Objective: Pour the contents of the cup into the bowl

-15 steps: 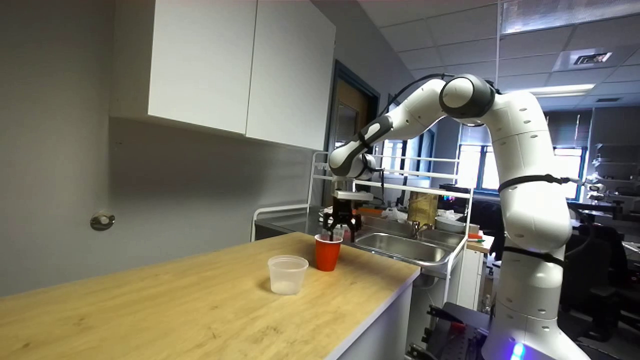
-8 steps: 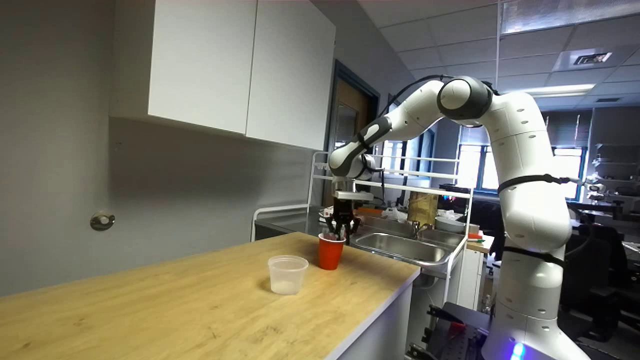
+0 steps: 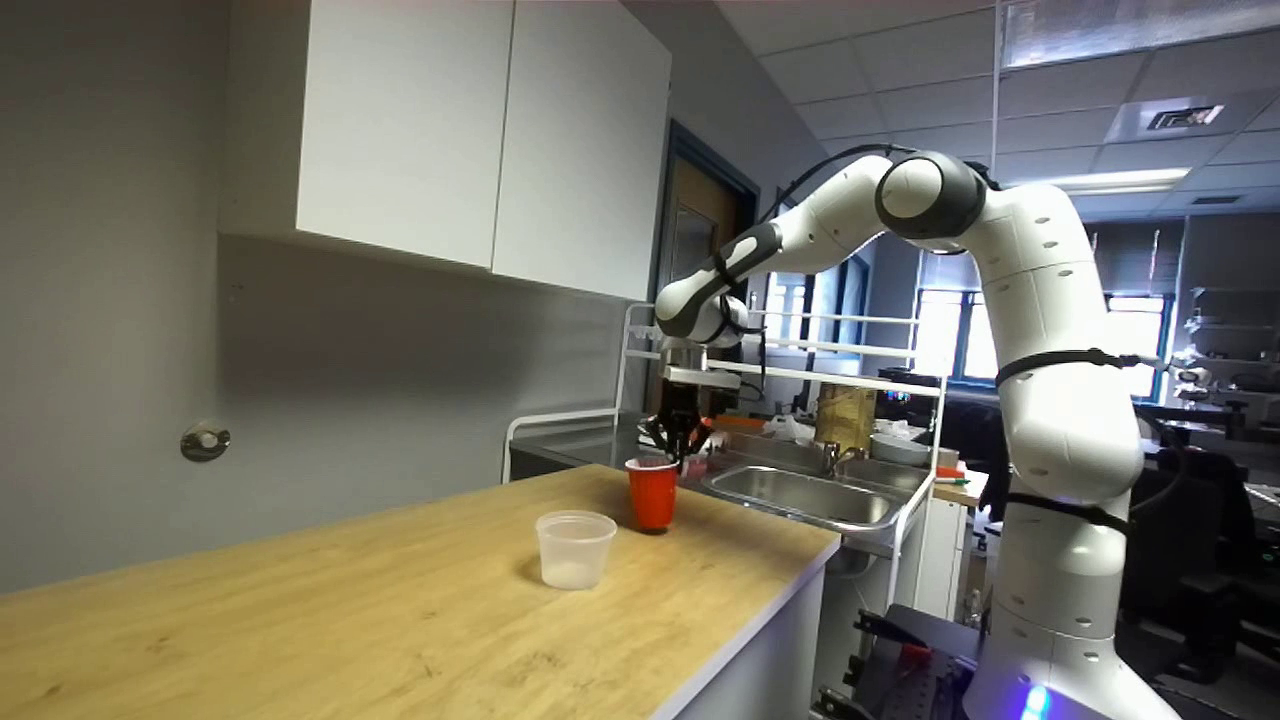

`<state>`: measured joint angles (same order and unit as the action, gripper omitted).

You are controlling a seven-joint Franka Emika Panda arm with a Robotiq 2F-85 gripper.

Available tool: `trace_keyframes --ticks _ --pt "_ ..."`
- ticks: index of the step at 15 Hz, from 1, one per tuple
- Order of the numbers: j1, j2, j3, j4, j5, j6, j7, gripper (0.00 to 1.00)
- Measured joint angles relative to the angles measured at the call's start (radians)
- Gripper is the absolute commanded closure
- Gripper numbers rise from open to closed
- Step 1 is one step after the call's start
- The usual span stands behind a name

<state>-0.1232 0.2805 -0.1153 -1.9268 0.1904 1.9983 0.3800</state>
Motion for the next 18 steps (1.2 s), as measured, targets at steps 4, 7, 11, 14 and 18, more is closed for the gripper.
trace_keyframes --ticks 4,7,11,14,18 --pt "0.006 -0.024 0.001 0.014 0.003 -0.003 0.008 0.99" --pt "0.028 -0.057 0.000 0.014 -0.048 -0.010 0.088 0.99" --pt "0.088 -0.113 0.004 0.013 -0.162 -0.066 0.227 0.99" --pt "0.139 -0.156 0.027 0.012 -0.245 -0.124 0.305 0.99" --pt "0.192 -0.201 0.080 0.012 -0.339 -0.175 0.398 0.99"
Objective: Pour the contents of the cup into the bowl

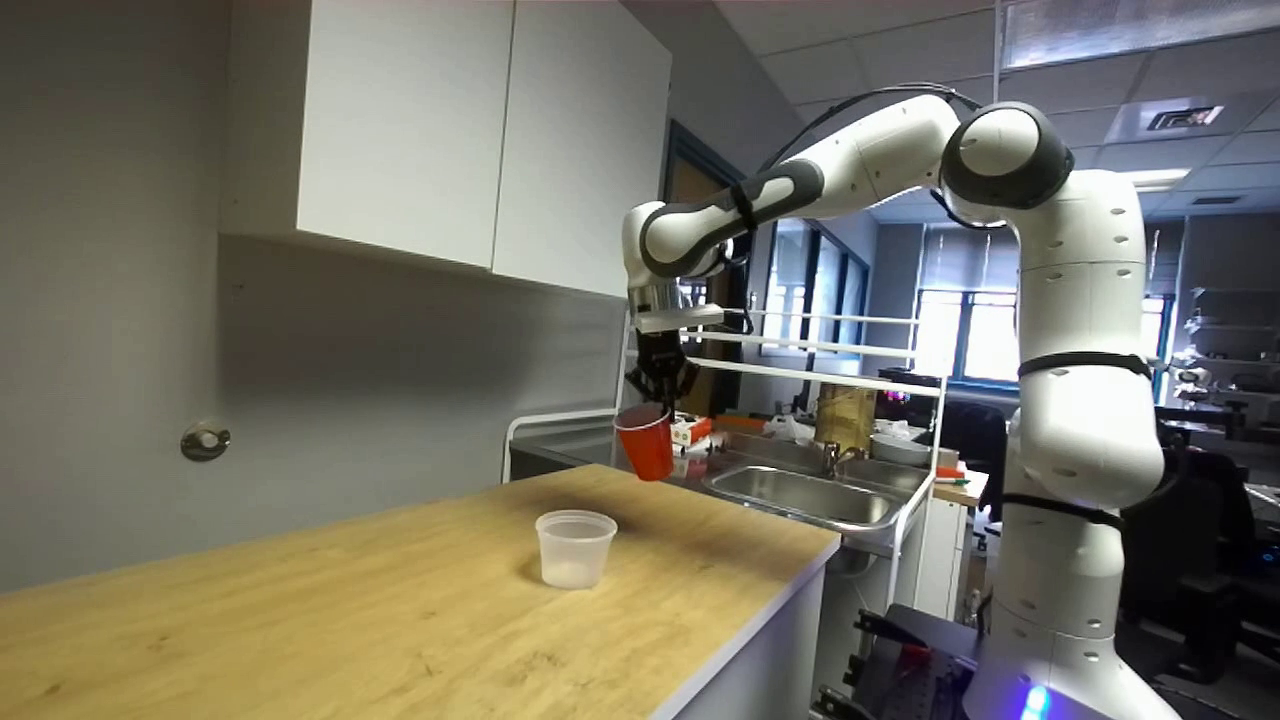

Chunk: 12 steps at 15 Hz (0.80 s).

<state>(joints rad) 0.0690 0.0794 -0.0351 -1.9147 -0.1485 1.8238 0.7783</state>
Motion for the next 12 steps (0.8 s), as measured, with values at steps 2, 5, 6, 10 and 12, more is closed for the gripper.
trace_keyframes --ticks 2,5,6,10,12 --pt "0.020 -0.009 0.027 0.000 -0.040 -0.009 0.044 0.99" --pt "0.044 -0.010 0.060 -0.002 -0.108 -0.012 0.110 0.99" --pt "0.050 -0.009 0.069 -0.004 -0.127 -0.012 0.130 0.99" --pt "0.068 0.005 0.091 -0.006 -0.179 -0.028 0.197 0.99" --pt "0.078 0.014 0.103 -0.006 -0.207 -0.034 0.236 0.99"
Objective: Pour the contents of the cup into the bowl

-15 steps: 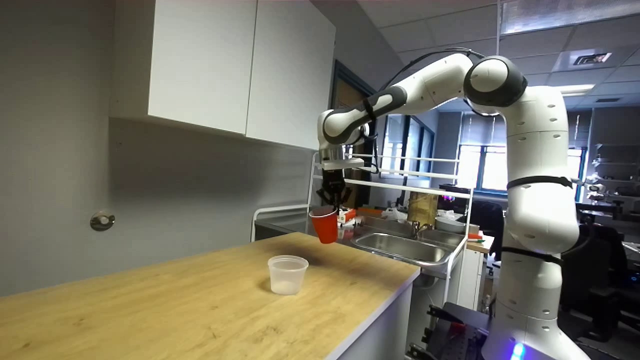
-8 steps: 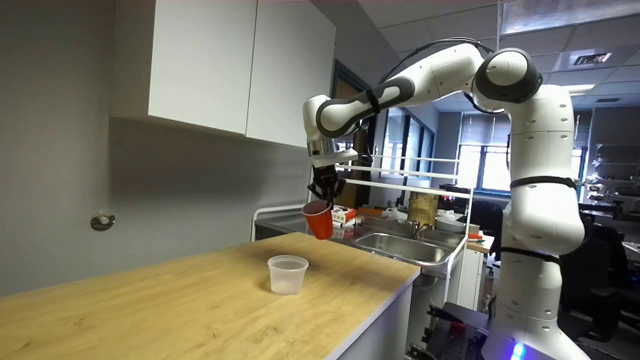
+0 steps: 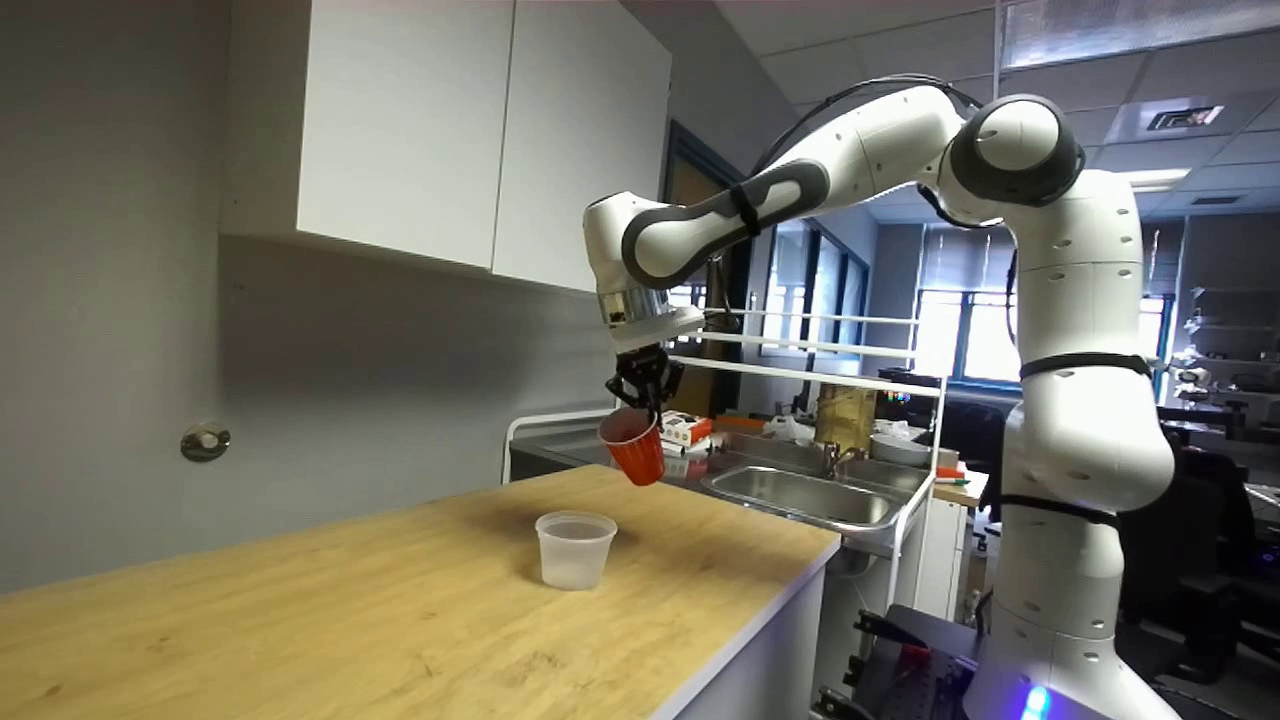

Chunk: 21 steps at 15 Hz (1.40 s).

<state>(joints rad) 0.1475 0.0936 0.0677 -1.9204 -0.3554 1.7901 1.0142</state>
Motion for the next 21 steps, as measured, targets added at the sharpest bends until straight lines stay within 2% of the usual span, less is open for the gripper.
trace_keyframes --ticks 11,17,21 --pt "0.088 0.045 0.047 0.002 -0.198 -0.111 0.232 0.99" --pt "0.133 0.062 0.082 0.011 -0.235 -0.164 0.300 0.99" --pt "0.172 0.081 0.104 0.029 -0.331 -0.195 0.379 0.99"
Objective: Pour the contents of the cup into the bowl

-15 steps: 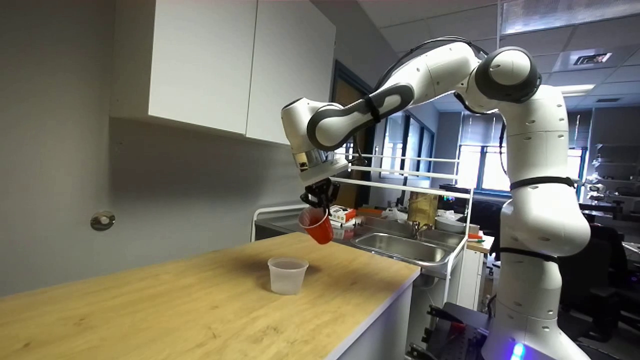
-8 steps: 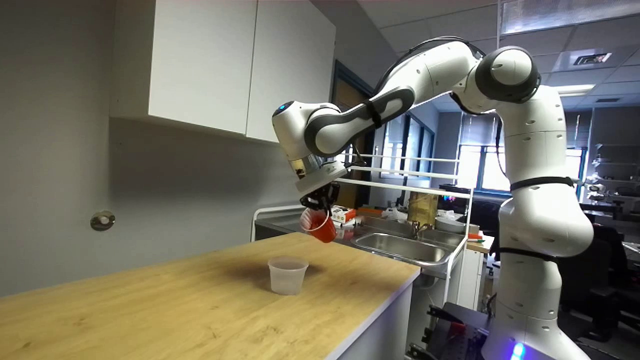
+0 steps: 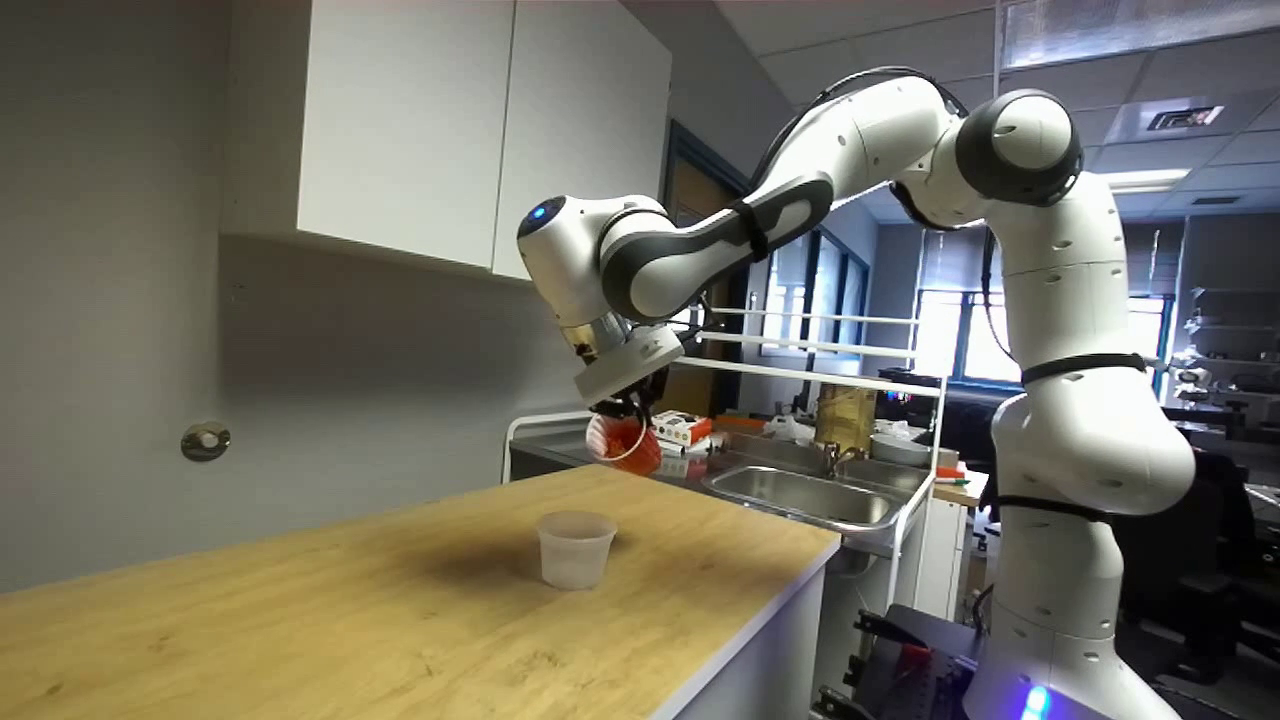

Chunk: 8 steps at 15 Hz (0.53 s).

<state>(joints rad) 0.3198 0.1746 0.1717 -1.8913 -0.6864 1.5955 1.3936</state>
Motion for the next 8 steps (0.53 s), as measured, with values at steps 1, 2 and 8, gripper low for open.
trace_keyframes --ticks 1,2,8 --pt "0.008 0.006 0.003 0.004 -0.027 -0.006 0.023 0.99" --pt "0.016 0.014 0.005 0.009 -0.048 -0.013 0.041 0.99" --pt "0.052 0.086 0.020 0.045 -0.143 -0.071 0.121 0.99"
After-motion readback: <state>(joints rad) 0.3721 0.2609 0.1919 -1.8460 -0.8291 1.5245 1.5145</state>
